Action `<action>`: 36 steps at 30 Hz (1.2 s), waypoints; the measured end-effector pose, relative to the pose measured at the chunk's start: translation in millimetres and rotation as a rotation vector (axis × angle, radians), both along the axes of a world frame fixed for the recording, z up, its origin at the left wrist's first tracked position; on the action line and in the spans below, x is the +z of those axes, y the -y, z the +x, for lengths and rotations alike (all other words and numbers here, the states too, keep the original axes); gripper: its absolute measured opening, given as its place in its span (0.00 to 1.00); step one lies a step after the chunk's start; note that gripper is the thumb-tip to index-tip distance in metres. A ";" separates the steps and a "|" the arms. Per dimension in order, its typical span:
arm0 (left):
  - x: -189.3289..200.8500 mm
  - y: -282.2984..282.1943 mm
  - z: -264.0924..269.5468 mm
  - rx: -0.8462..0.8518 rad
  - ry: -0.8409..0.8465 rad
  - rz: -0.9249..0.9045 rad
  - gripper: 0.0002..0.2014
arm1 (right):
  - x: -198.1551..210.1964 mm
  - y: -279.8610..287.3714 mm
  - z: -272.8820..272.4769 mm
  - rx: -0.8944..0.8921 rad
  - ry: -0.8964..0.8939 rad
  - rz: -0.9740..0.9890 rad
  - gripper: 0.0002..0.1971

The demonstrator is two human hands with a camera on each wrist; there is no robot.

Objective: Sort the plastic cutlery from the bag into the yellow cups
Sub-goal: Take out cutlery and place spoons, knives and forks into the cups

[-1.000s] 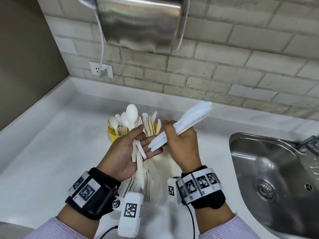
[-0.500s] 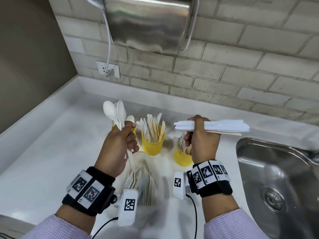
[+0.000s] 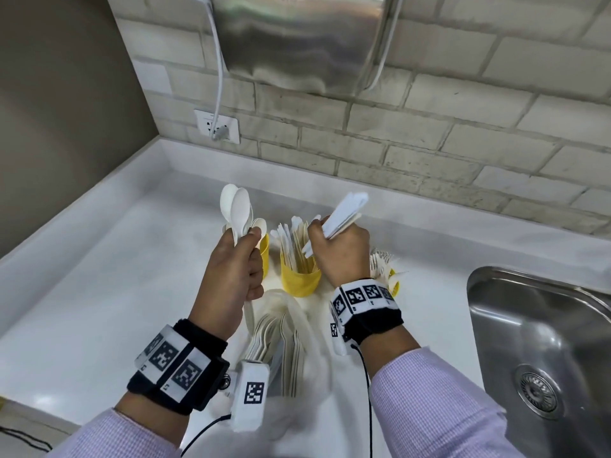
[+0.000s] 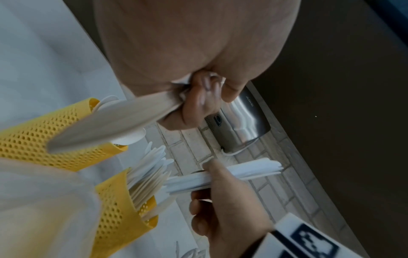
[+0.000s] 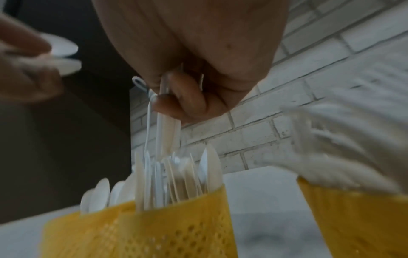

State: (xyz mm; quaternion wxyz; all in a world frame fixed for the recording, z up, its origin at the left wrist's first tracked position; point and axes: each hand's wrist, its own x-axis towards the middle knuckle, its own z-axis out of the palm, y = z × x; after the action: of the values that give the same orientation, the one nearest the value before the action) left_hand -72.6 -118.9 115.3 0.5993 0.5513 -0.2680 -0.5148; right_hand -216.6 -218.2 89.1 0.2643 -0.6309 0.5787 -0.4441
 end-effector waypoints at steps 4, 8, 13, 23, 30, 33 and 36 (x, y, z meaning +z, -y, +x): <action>0.7 -0.5 -0.9 -0.001 0.019 -0.001 0.10 | -7.3 3.5 12.4 0.044 -0.138 0.106 0.22; 0.5 -0.6 -1.3 -0.019 0.041 -0.012 0.10 | -16.6 5.1 17.9 0.105 -0.289 0.199 0.17; -0.2 1.4 0.1 -0.021 0.039 -0.001 0.10 | -19.8 7.9 17.1 0.106 -0.403 0.178 0.16; -1.3 2.0 -4.4 -0.098 0.101 -0.067 0.09 | -19.5 11.2 25.7 0.154 -0.670 -0.228 0.28; 0.8 -1.8 -6.5 -0.133 0.095 -0.153 0.17 | -20.8 14.8 25.2 0.334 -0.917 -0.049 0.32; 1.5 -3.2 -5.4 -0.156 0.009 -0.185 0.19 | 1.1 8.6 22.8 0.299 -0.669 -0.094 0.30; 0.6 -3.6 -4.2 -0.180 -0.007 -0.189 0.19 | 24.4 -5.9 15.8 0.263 -0.087 -0.115 0.24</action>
State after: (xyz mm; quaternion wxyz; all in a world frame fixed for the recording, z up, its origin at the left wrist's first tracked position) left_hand -76.9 -115.3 115.9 0.6012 0.4641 -0.3615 -0.5408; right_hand -200.8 -212.3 113.5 0.2584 -0.7341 0.4754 -0.4103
